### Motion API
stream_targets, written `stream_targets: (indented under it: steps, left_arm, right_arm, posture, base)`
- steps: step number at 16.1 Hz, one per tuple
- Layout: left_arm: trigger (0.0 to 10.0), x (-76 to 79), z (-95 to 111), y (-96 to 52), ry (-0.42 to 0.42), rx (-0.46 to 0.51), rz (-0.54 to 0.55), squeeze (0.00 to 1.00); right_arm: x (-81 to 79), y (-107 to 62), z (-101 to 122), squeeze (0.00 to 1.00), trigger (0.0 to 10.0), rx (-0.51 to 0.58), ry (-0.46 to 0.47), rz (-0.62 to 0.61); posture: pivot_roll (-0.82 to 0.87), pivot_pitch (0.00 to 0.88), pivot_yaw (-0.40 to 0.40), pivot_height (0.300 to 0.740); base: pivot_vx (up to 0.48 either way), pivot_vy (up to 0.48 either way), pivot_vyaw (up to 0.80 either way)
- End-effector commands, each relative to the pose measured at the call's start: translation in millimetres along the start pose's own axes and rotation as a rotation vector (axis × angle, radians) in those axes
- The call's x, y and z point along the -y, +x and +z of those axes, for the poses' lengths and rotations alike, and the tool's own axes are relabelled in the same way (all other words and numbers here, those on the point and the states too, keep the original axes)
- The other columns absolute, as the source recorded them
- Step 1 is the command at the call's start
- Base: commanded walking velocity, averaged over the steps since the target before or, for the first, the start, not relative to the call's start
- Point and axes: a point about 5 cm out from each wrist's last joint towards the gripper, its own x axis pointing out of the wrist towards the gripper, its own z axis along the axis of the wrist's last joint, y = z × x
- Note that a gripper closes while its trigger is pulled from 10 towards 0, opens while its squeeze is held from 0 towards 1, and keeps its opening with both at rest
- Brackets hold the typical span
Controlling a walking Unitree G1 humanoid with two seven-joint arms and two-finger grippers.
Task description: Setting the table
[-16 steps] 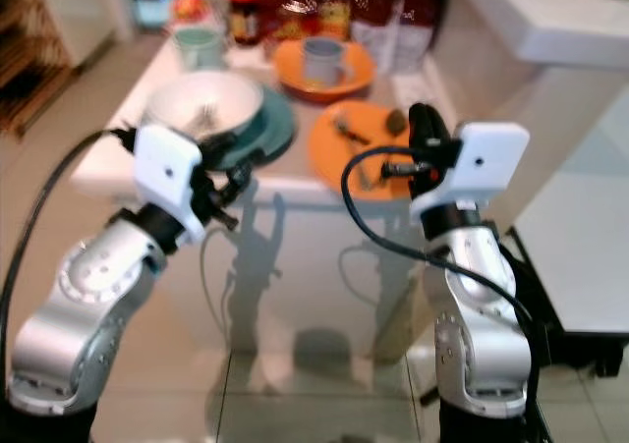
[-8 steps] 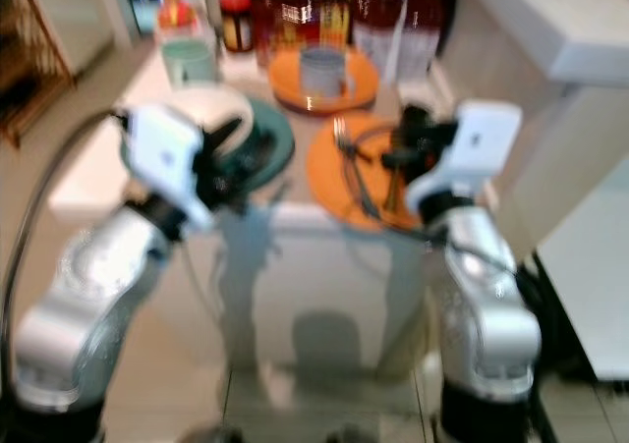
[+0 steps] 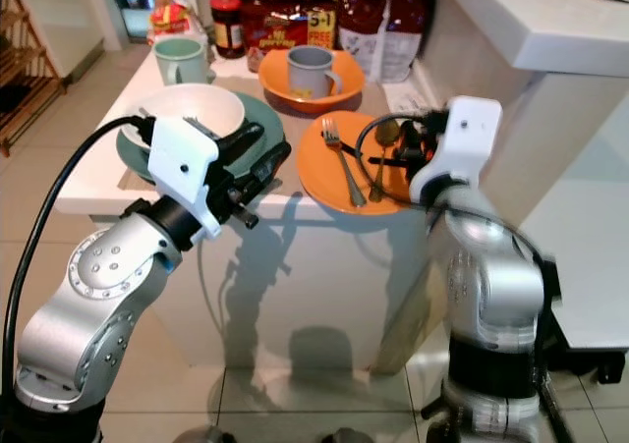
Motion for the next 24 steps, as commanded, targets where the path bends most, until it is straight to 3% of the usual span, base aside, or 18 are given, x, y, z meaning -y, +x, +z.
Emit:
stream_targets:
  steps: [1, 2, 5, 6, 8, 9, 10, 14, 15, 17, 18, 19, 20, 24]
  left_arm:
    - [10.0, 2.3, 0, 2.4, 0.014, -0.007, -0.025, 0.00]
    - [10.0, 2.4, -1, 2.5, 0.028, -0.014, -0.036, 0.00]
    - [10.0, 1.8, -6, 1.7, 0.081, -0.043, -0.053, 0.00]
    - [10.0, 1.4, -5, 2.0, 0.077, -0.040, -0.052, 0.00]
    - [10.0, 0.7, -4, 2.7, 0.083, -0.039, -0.049, 0.00]
    - [10.0, -0.3, -5, 2.2, 0.092, -0.043, -0.042, 0.00]
    - [10.0, -0.7, -6, 1.7, 0.096, -0.047, -0.040, 0.00]
    - [10.0, 0.6, -5, 3.6, 0.099, -0.045, -0.058, 0.00]
    - [10.0, 1.2, -5, 3.9, 0.100, -0.045, -0.064, 0.00]
    - [10.0, 1.8, -5, 3.8, 0.102, -0.046, -0.072, 0.00]
    - [10.0, 1.7, -4, 3.5, 0.102, -0.046, -0.072, 0.00]
    - [10.0, 1.6, -4, 3.4, 0.101, -0.046, -0.071, 0.00]
    - [10.0, 1.9, -4, 3.2, 0.100, -0.046, -0.074, 0.00]
    - [10.0, 4.9, -6, 2.6, 0.072, -0.057, -0.109, 0.00]
  right_arm:
    - [6.1, 11.0, -4, 1.00, 10.0, -0.046, -0.001, -0.009]
    - [5.2, 25.0, -7, 1.00, 10.0, -0.085, 0.005, 0.023]
    - [-0.7, 46.5, -9, 1.00, 10.0, -0.137, -0.010, 0.070]
    - [-3.3, 59.6, -6, 1.00, 10.0, -0.160, -0.073, 0.057]
    - [-2.4, 67.7, -2, 1.00, 10.0, -0.173, -0.129, -0.004]
    - [0.9, 72.0, 0, 0.29, 10.0, -0.244, -0.163, -0.084]
    - [2.1, 74.9, 1, 0.00, 10.0, -0.275, -0.175, -0.097]
    - [3.9, 83.0, -7, 0.00, 10.0, -0.323, -0.040, -0.094]
    - [1.6, 83.5, -16, 0.00, 10.0, -0.369, 0.028, -0.064]
    - [-1.0, 82.9, -30, 0.00, 10.0, -0.449, 0.078, -0.034]
    - [0.2, 82.0, -36, 0.00, 7.0, -0.468, 0.092, -0.043]
    - [1.3, 81.5, -39, 0.00, 5.0, -0.481, 0.107, -0.049]
    - [2.8, 81.1, -43, 0.00, 0.0, -0.498, 0.113, -0.055]
    - [7.3, 81.0, -45, 0.00, 0.0, -0.530, 0.096, -0.060]
  posture:
    - [0.05, 0.046, -0.030, 0.740]
    - [0.05, 0.046, -0.030, 0.740]
    - [0.07, 0.036, -0.036, 0.740]
    - [0.07, 0.037, -0.038, 0.740]
    - [0.08, 0.037, -0.043, 0.740]
    - [0.08, 0.037, -0.047, 0.740]
    - [0.08, 0.038, -0.046, 0.740]
    - [0.08, 0.039, -0.038, 0.740]
    - [0.08, 0.039, -0.036, 0.740]
    - [0.09, 0.039, -0.038, 0.740]
    - [0.09, 0.040, -0.040, 0.740]
    - [0.09, 0.040, -0.040, 0.740]
    - [0.09, 0.041, -0.039, 0.740]
    - [0.09, 0.041, -0.038, 0.740]
  base:
    - [0.000, 0.000, 0.00]
    - [0.000, 0.000, 0.00]
    - [0.000, 0.000, 0.00]
    - [0.000, 0.000, 0.00]
    - [0.000, 0.000, 0.00]
    - [0.000, 0.000, 0.00]
    - [0.000, 0.000, 0.00]
    - [0.000, 0.000, 0.00]
    - [0.000, 0.000, 0.00]
    - [0.000, 0.000, 0.00]
    - [0.000, 0.000, 0.00]
    - [0.000, 0.000, 0.00]
    - [0.000, 0.000, 0.00]
    - [0.000, 0.000, 0.00]
